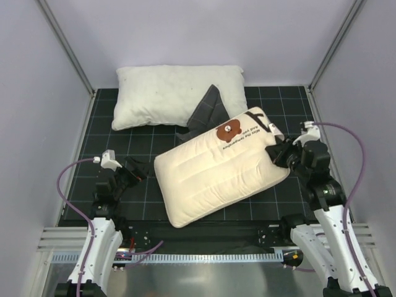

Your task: Put the pillow into the pillowcase

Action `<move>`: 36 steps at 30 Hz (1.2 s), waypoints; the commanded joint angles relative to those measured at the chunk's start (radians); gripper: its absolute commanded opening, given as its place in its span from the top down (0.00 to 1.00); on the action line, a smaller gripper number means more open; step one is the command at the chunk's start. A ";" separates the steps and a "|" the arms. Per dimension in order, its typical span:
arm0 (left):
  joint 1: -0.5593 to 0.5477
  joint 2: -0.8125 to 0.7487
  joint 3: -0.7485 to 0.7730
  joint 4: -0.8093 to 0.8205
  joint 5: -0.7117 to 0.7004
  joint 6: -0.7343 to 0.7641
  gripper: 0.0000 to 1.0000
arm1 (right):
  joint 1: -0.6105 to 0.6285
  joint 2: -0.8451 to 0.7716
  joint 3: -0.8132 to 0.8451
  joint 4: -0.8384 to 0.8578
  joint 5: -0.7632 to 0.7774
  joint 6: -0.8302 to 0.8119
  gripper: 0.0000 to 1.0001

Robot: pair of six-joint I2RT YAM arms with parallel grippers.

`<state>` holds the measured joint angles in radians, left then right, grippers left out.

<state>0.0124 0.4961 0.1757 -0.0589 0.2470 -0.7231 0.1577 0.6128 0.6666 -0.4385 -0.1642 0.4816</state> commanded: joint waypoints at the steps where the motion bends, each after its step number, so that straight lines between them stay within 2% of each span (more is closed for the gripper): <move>1: -0.002 -0.013 0.027 0.031 0.021 0.021 0.00 | -0.003 -0.027 0.278 -0.184 0.248 -0.005 0.96; 2: -0.005 -0.011 0.027 0.031 0.021 0.022 0.00 | -0.004 -0.015 0.368 -0.213 0.384 -0.006 0.96; 6: -0.003 -0.008 0.028 0.030 0.020 0.022 0.00 | -0.007 0.062 0.548 -0.321 0.702 0.029 0.96; 8: -0.003 -0.007 0.028 0.030 0.021 0.022 0.00 | -0.012 0.126 0.611 -0.336 0.791 0.054 0.96; 9: -0.005 -0.007 0.030 0.030 0.023 0.022 0.00 | -0.017 0.145 0.623 -0.339 0.825 0.063 0.87; 10: -0.003 -0.005 0.030 0.028 0.021 0.024 0.00 | -0.018 0.160 0.633 -0.333 0.822 0.072 0.62; 11: -0.003 -0.007 0.030 0.030 0.023 0.024 0.00 | -0.018 0.175 0.639 -0.333 0.806 0.081 0.01; 13: -0.003 -0.007 0.030 0.027 0.021 0.024 0.00 | -0.018 0.203 0.642 -0.318 0.702 0.071 0.00; 15: -0.002 -0.007 0.031 0.027 0.021 0.024 0.00 | -0.017 0.212 0.610 -0.232 0.584 0.020 0.01; 16: -0.003 -0.005 0.031 0.027 0.018 0.024 0.00 | -0.018 0.217 0.585 -0.186 0.401 -0.030 0.00; 18: -0.005 -0.001 0.031 0.030 0.018 0.022 0.00 | -0.017 0.247 0.538 -0.087 0.263 -0.043 0.01; 19: -0.002 0.002 0.033 0.031 0.018 0.022 0.00 | -0.012 0.261 0.512 -0.028 0.080 -0.070 0.00; 20: -0.005 0.010 0.033 0.034 0.020 0.022 0.00 | -0.001 0.292 0.478 0.051 0.016 -0.075 0.00; 22: -0.003 0.019 0.036 0.034 0.021 0.022 0.00 | 0.032 0.403 0.469 0.107 -0.055 -0.107 0.00; 24: -0.003 0.025 0.038 0.036 0.025 0.024 0.00 | 0.117 0.485 0.490 0.138 -0.071 -0.185 0.00; 27: -0.003 0.022 0.036 0.036 0.024 0.024 0.00 | 0.259 0.632 0.518 0.158 -0.015 -0.277 0.00; 29: -0.003 0.021 0.036 0.034 0.025 0.024 0.00 | 0.307 0.726 0.548 0.137 0.073 -0.282 0.00; 35: -0.003 0.019 0.036 0.034 0.025 0.024 0.00 | 0.427 0.890 0.596 0.129 0.143 -0.273 0.00; 36: -0.003 0.021 0.036 0.034 0.025 0.024 0.00 | 0.440 0.912 0.606 0.115 0.202 -0.297 0.00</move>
<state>0.0124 0.5190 0.1761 -0.0578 0.2543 -0.7204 0.5587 1.5101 1.1931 -0.3603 -0.0639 0.2420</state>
